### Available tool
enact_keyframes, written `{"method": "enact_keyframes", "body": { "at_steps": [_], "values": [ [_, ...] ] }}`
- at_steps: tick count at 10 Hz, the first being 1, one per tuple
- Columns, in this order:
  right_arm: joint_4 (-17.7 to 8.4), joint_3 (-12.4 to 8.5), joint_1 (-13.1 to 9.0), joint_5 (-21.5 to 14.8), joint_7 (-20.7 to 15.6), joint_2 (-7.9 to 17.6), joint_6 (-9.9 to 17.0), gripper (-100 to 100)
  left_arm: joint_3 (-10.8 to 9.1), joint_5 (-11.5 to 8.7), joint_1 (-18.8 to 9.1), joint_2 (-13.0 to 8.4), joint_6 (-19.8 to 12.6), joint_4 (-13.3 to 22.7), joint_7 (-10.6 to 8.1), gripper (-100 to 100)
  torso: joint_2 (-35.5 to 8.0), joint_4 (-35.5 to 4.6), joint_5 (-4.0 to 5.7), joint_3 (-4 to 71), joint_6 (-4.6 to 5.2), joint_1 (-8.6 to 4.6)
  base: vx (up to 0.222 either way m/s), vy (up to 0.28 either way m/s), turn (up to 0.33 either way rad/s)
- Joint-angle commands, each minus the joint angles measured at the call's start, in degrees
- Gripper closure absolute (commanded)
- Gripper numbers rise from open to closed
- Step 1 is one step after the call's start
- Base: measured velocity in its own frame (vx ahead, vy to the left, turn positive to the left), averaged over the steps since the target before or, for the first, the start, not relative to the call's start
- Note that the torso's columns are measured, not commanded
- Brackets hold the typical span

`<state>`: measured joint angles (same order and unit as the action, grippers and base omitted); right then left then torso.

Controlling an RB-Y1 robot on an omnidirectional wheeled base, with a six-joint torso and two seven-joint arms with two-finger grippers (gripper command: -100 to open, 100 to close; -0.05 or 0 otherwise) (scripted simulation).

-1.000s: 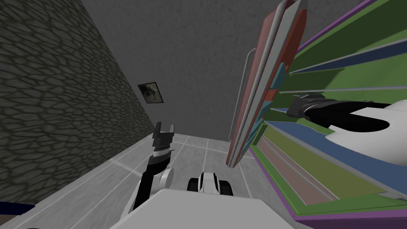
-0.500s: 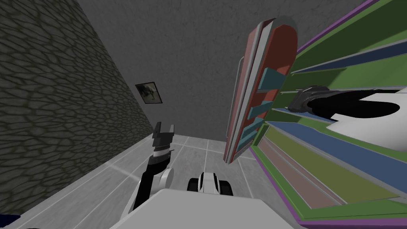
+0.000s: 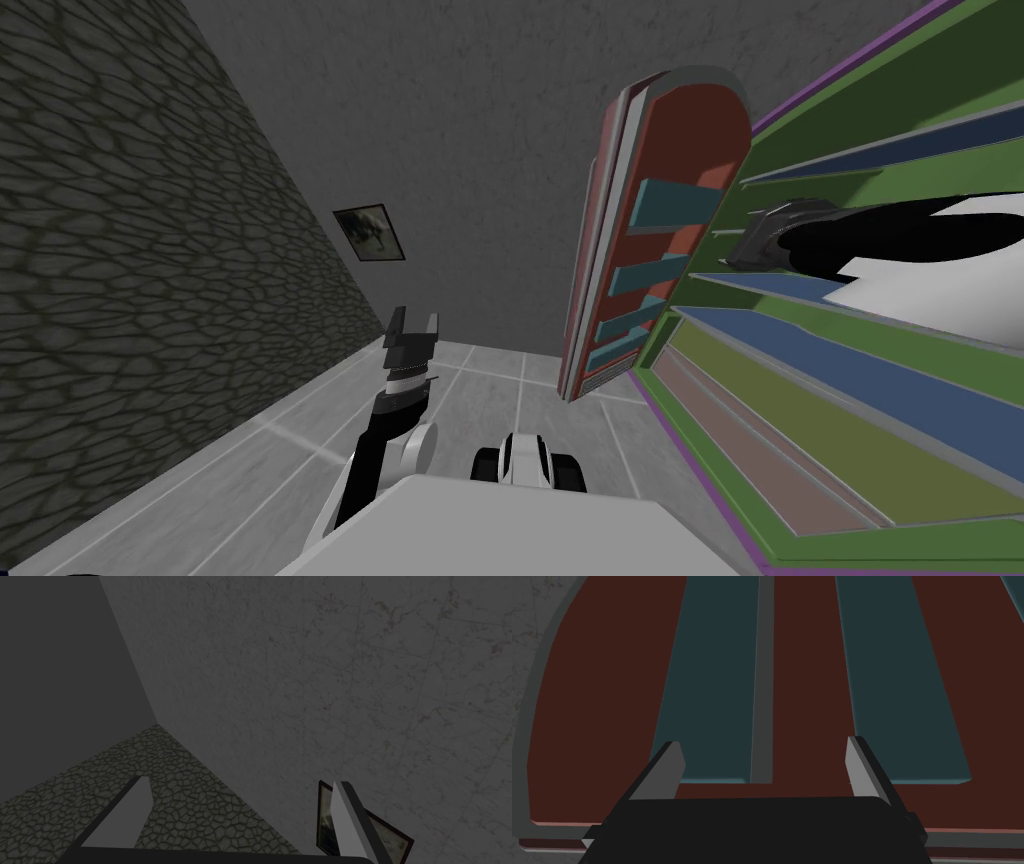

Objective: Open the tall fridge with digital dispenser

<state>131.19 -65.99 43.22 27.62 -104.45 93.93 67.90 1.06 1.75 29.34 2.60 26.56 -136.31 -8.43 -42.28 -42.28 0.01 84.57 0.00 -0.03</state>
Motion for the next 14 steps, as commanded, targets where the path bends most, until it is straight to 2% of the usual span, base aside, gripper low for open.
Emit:
{"method": "enact_keyframes", "body": {
  "at_steps": [1, 2, 3, 5, 7, 8, 9, 10, 12, 13, 14],
  "values": [
    [-1.24, -2.13, -0.55, 2.83, -1.03, 1.71, 1.52, -100, 0.0, 0.0, 0.0, 0.0, 0.0, 0.0, 0.0, 0, 0.01, 0.01, -0.02, 0.01, -0.01, 0.06, 0.059, 0.043, -0.021],
    [-0.93, -1.55, -0.42, 2.09, -0.56, 1.51, 1.21, -100, 0.0, 0.0, 0.0, 0.0, 0.0, 0.0, 0.0, 0, 0.0, 0.0, -0.02, 0.0, 0.0, 0.05, 0.026, 0.017, -0.003],
    [-3.8, 1.21, -3.32, -0.65, 2.24, 2.04, -1.47, -100, 0.0, 0.0, 0.0, 0.0, 0.0, 0.0, 0.0, 0, -0.09, -0.02, 0.02, -0.06, 0.0, -0.05, -0.015, 0.113, 0.101],
    [-7.45, 4.58, -6.69, -3.91, 5.26, 2.04, -4.48, -100, 0.01, 0.0, -0.01, 0.01, 0.0, 0.0, 0.0, 0, -0.16, -0.06, -0.09, -0.11, 0.02, 0.22, -0.019, 0.093, 0.025],
    [-10.96, 8.03, -9.79, -5.21, 5.26, 2.04, -7.75, -100, 0.0, 0.0, -0.01, 0.0, 0.0, 0.0, 0.0, 0, 0.03, 0.01, 0.08, 0.01, 0.01, -0.23, 0.0, 0.011, -0.005],
    [-11.58, 9.03, -9.79, -5.21, 5.26, 2.04, -7.75, -100, 0.0, 0.0, -0.01, 0.0, 0.0, 0.0, 0.0, 0, 0.07, 0.03, 0.09, 0.04, 0.0, -0.24, 0.002, -0.013, 0.002],
    [-13.89, 11.06, -12.42, -7.9, 8.08, 2.51, -10.19, -100, 0.0, 0.0, -0.01, -0.01, 0.0, 0.0, 0.0, 0, 0.06, 0.03, 0.05, 0.04, 0.0, -0.14, -0.015, 0.093, 0.104],
    [-15.6, 12.8, -14.02, -9.52, 9.4, 2.51, -11.7, -100, 0.01, 0.0, -0.01, 0.0, 0.0, 0.01, 0.0, 0, 0.0, 0.01, -0.08, 0.01, -0.04, 0.33, -0.022, 0.111, 0.054],
    [-19.45, 15.99, -17.66, -12.5, 11.15, 2.51, -15.04, -100, 0.01, 0.0, -0.01, 0.01, 0.0, 0.0, 0.0, 0, -0.02, -0.02, -0.05, -0.02, 0.01, 0.07, -0.003, 0.045, -0.008],
    [-21.27, 17.75, -19.12, -12.63, 11.15, 2.51, -16.57, -100, 0.0, 0.0, -0.01, 0.0, 0.0, 0.0, 0.0, 0, 0.01, 0.0, 0.05, 0.0, 0.01, -0.15, 0.0, 0.0, 0.0],
    [-22.22, 19.72, -19.12, -12.63, 11.15, 2.51, -16.9, -100, 0.0, 0.0, -0.01, 0.0, 0.0, 0.0, 0.0, 0, 0.03, 0.01, 0.09, 0.01, 0.01, -0.23, 0.0, -0.009, 0.001]
  ]
}}
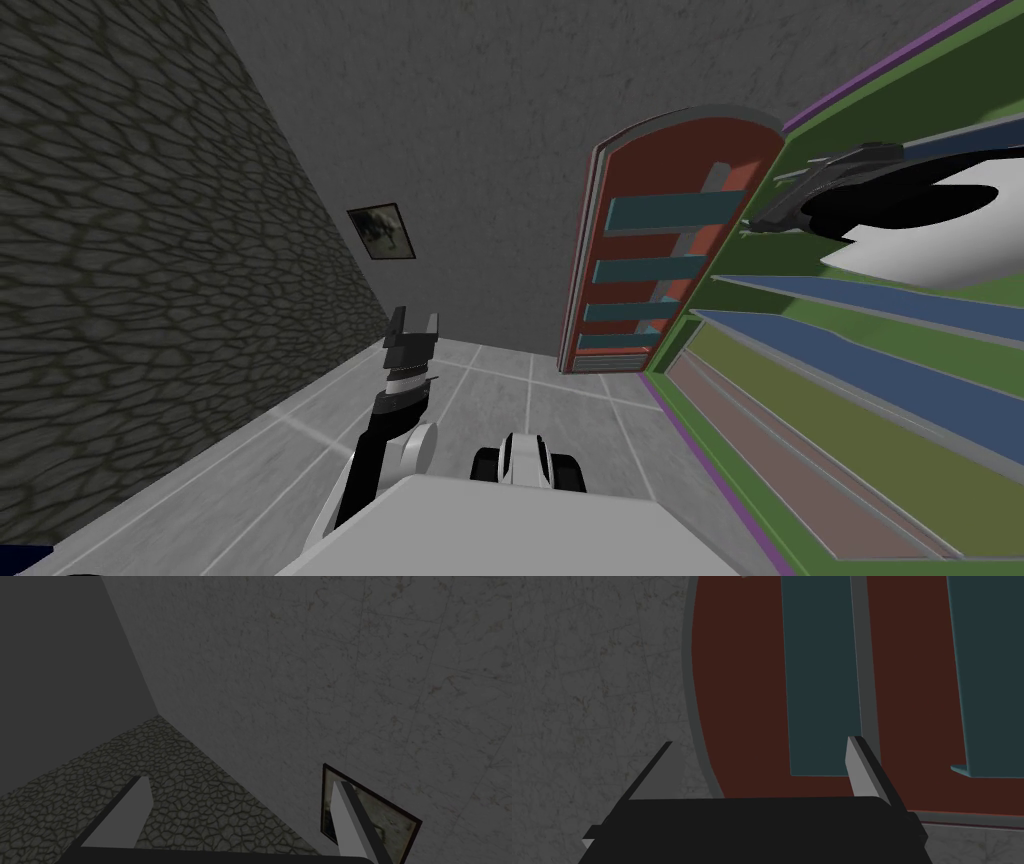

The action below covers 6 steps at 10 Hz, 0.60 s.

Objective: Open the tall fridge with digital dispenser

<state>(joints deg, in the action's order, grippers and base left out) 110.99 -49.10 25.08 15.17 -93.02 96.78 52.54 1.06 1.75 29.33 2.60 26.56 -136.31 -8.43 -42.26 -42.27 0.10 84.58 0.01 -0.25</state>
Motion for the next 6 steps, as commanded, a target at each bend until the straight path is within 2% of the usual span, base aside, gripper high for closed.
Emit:
{"method": "enact_keyframes", "body": {
  "at_steps": [1, 3, 5, 6],
  "values": [
    [-4.28, 4.62, -3.54, -3.06, 2.84, 0.13, -4.05, -100, 0.0, 0.0, 0.0, 0.0, 0.0, 0.0, 0.0, 0, -0.01, 0.0, -0.02, 0.0, 0.0, 0.05, -0.007, 0.076, 0.108],
    [-7.67, 8.22, -6.97, -6.39, 5.61, 0.13, -6.97, -100, 0.01, 0.0, 0.0, 0.01, 0.0, 0.0, 0.0, 0, -0.07, -0.03, -0.22, -0.03, -0.01, 0.55, -0.016, 0.086, 0.021],
    [-11.57, 12.09, -10.32, -7.6, 5.61, 0.13, -10.58, -100, 0.0, 0.0, 0.0, 0.0, 0.0, 0.0, 0.0, 0, -0.03, -0.02, -0.06, -0.02, 0.0, 0.12, -0.001, 0.024, -0.005],
    [-12.67, 13.52, -10.32, -7.6, 5.61, 0.13, -10.69, -100, 0.0, 0.0, 0.0, 0.0, 0.0, 0.0, 0.0, 0, 0.0, 0.0, -0.02, 0.0, 0.0, 0.04, 0.0, 0.0, 0.0]
  ]
}}
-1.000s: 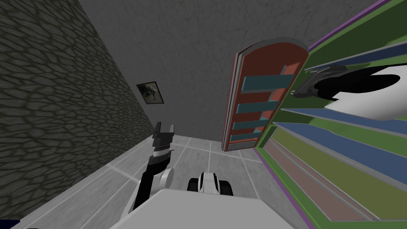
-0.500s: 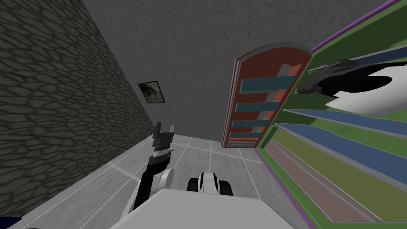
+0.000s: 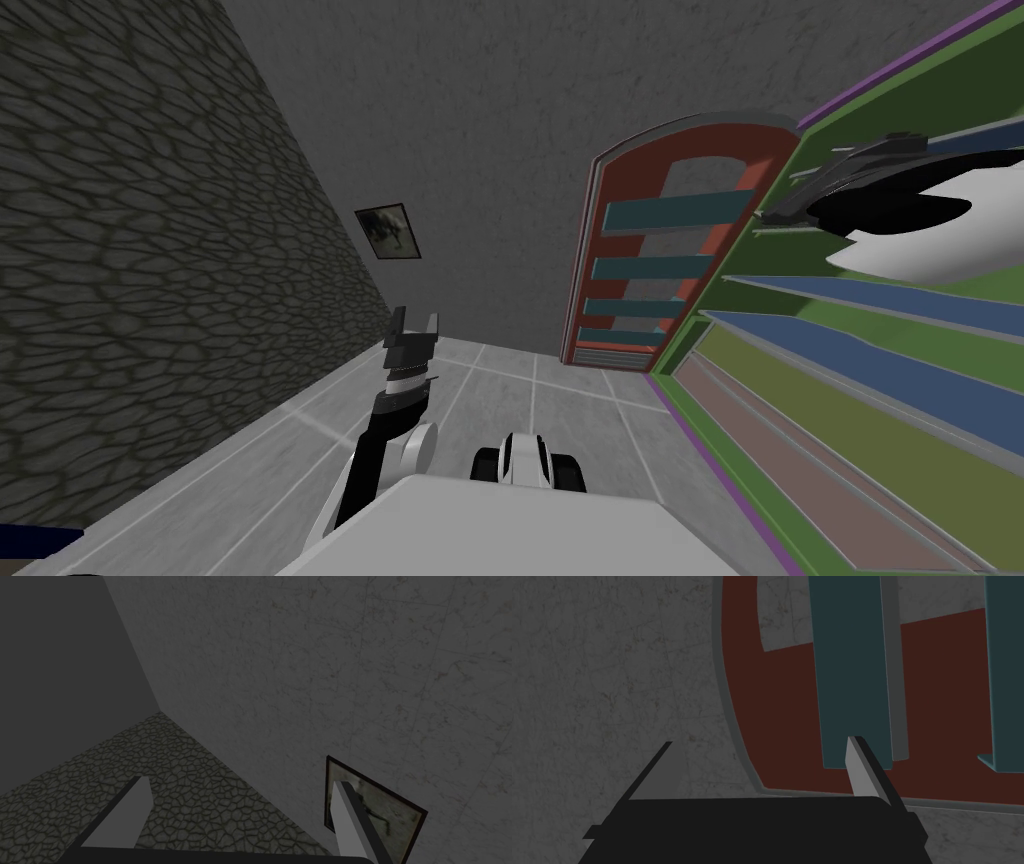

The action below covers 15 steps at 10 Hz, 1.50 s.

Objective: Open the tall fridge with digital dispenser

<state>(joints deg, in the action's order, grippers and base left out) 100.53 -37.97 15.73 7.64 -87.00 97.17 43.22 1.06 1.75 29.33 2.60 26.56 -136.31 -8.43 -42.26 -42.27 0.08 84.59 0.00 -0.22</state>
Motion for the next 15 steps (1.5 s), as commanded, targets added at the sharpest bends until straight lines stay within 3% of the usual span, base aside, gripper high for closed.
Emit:
{"method": "enact_keyframes", "body": {
  "at_steps": [1, 3, 5, 7, 10, 12, 13, 14, 15],
  "values": [
    [-4.39, 3.76, -3.41, -2.54, 2.07, 0.2, -4.08, -100, 0.0, 0.0, 0.0, 0.0, 0.0, 0.0, 0.0, 0, 0.0, 0.0, 0.0, 0.0, 0.01, 0.02, -0.016, 0.083, 0.103],
    [-7.41, 6.94, -6.72, -5.76, 4.6, 0.2, -6.92, -100, 0.01, 0.0, 0.0, 0.01, 0.0, 0.0, 0.0, 0, -0.07, -0.03, -0.2, -0.04, 0.0, 0.53, -0.014, 0.093, 0.023],
    [-10.36, 9.88, -10.02, -7.5, 5.47, 0.2, -9.88, -100, 0.0, 0.0, 0.0, 0.0, 0.0, 0.0, 0.0, 0, 0.01, 0.0, -0.04, 0.01, 0.0, 0.06, 0.003, 0.016, -0.006],
    [-12.85, 12.91, -10.31, -7.5, 5.47, 0.2, -10.52, -100, 0.0, 0.0, 0.0, 0.0, 0.0, 0.0, 0.0, 0, -0.01, 0.0, 0.02, -0.01, 0.01, -0.01, 0.001, -0.011, 0.001],
    [-18.64, 18.17, -16.35, -13.41, 11.1, 0.66, -16.38, -100, 0.01, 0.0, 0.0, 0.01, 0.0, 0.0, 0.0, 0, -0.08, -0.03, -0.23, -0.05, 0.0, 0.61, -0.014, 0.095, 0.05],
    [-21.93, 21.49, -19.65, -14.92, 11.36, 0.66, -19.53, -100, 0.0, 0.0, 0.0, 0.0, 0.0, 0.0, 0.0, 0, -0.01, -0.01, -0.01, -0.01, 0.01, 0.02, 0.001, 0.016, -0.005],
    [-23.49, 23.38, -19.65, -14.92, 11.36, 0.66, -19.67, -100, 0.0, 0.0, 0.0, 0.0, 0.0, 0.0, 0.0, 0, 0.01, 0.0, 0.03, 0.01, 0.0, -0.08, 0.005, -0.012, 0.002],
    [-25.1, 25.63, -22.71, -17.96, 14.4, 1.13, -21.91, -100, 0.0, 0.0, 0.0, 0.0, 0.0, 0.0, 0.0, 0, 0.02, 0.01, 0.02, 0.01, 0.0, -0.02, -0.01, 0.069, 0.082],
    [-26.63, 27.06, -24.03, -19.48, 15.62, 1.13, -23.18, -100, 0.0, 0.0, 0.0, 0.0, 0.0, 0.0, 0.0, 0, -0.03, -0.01, -0.12, -0.01, -0.03, 0.39, -0.021, 0.105, 0.065]
  ]
}}
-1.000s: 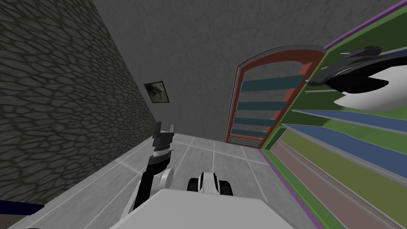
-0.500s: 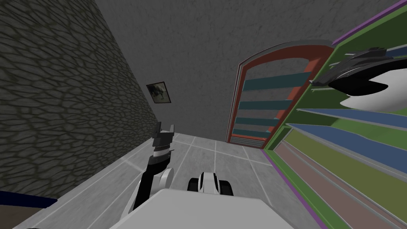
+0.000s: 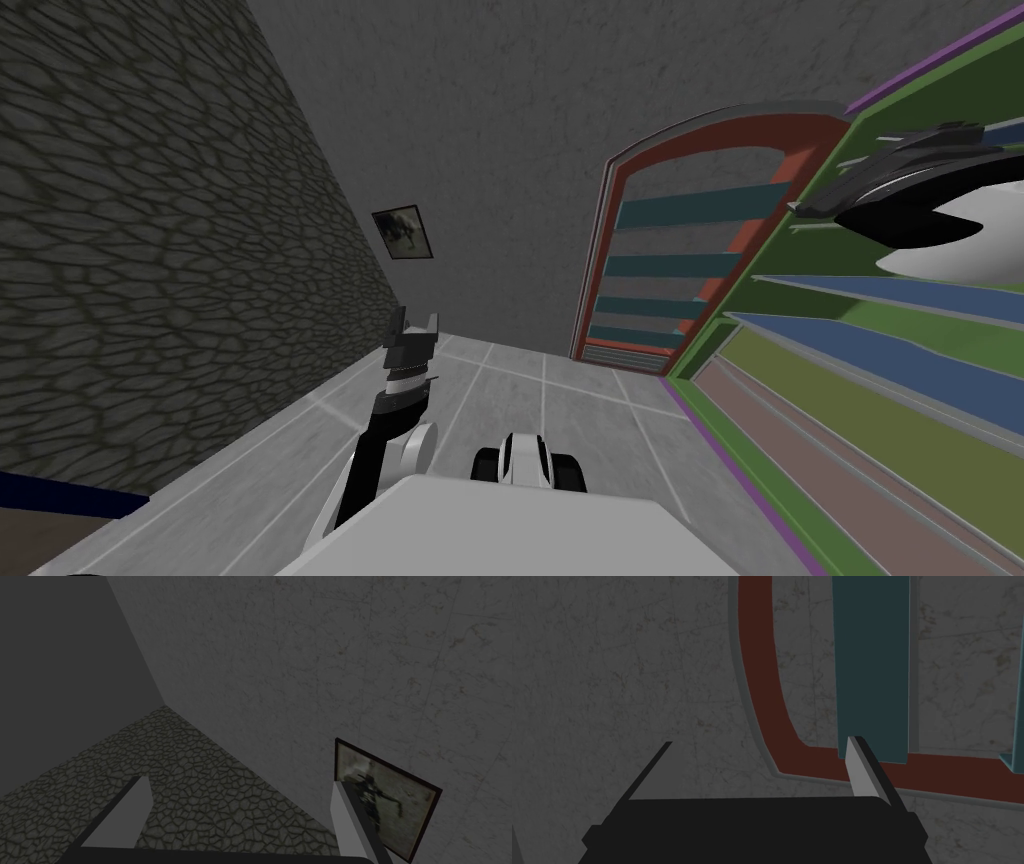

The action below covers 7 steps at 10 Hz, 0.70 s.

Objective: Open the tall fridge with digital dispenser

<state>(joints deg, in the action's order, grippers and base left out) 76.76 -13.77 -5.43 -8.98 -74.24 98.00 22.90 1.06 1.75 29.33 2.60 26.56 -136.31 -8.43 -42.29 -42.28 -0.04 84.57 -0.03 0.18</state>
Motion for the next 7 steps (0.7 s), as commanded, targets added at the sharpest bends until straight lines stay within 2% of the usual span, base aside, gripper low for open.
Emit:
{"method": "enact_keyframes", "body": {
  "at_steps": [1, 3, 4, 5, 6, 7],
  "values": [
    [-4.52, 4.3, -4.35, -4.61, 4.46, 0.3, -4.51, -100, 0.0, 0.0, 0.0, 0.0, 0.0, 0.0, 0.0, 0, -0.05, -0.03, -0.09, -0.03, 0.02, 0.15, -0.004, 0.075, 0.005],
    [-7.89, 7.51, -7.54, -5.72, 4.49, 0.3, -7.76, -100, 0.0, 0.0, 0.0, 0.0, 0.0, 0.0, 0.0, 0, 0.01, 0.0, 0.07, 0.0, 0.04, -0.29, 0.003, 0.022, -0.005],
    [-9.69, 9.51, -7.82, -5.72, 4.49, 0.3, -8.5, -100, -0.01, 0.0, 0.0, 0.0, 0.0, 0.0, 0.0, 0, 0.02, 0.0, 0.13, 0.01, 0.03, -0.41, 0.0, -0.008, 0.003],
    [-10.36, 10.25, -7.82, -5.72, 4.49, 0.3, -8.5, -100, -0.01, 0.0, 0.0, -0.01, 0.0, 0.0, 0.0, 0, 0.02, 0.01, 0.14, 0.01, 0.04, -0.4, -0.001, -0.011, 0.0],
    [-12.08, 11.97, -9.98, -8.64, 7.38, 0.77, -10.88, -100, -0.01, 0.0, 0.0, -0.01, 0.0, 0.0, 0.0, 0, 0.01, 0.0, 0.09, 0.0, 0.03, -0.29, -0.013, 0.09, 0.094],
    [-13.58, 13.22, -11.18, -10.3, 8.68, 0.77, -12.11, -100, 0.0, 0.0, 0.0, 0.0, 0.0, 0.0, 0.0, 0, -0.01, -0.01, -0.05, -0.01, -0.01, 0.15, -0.022, 0.127, 0.054]
  ]
}}
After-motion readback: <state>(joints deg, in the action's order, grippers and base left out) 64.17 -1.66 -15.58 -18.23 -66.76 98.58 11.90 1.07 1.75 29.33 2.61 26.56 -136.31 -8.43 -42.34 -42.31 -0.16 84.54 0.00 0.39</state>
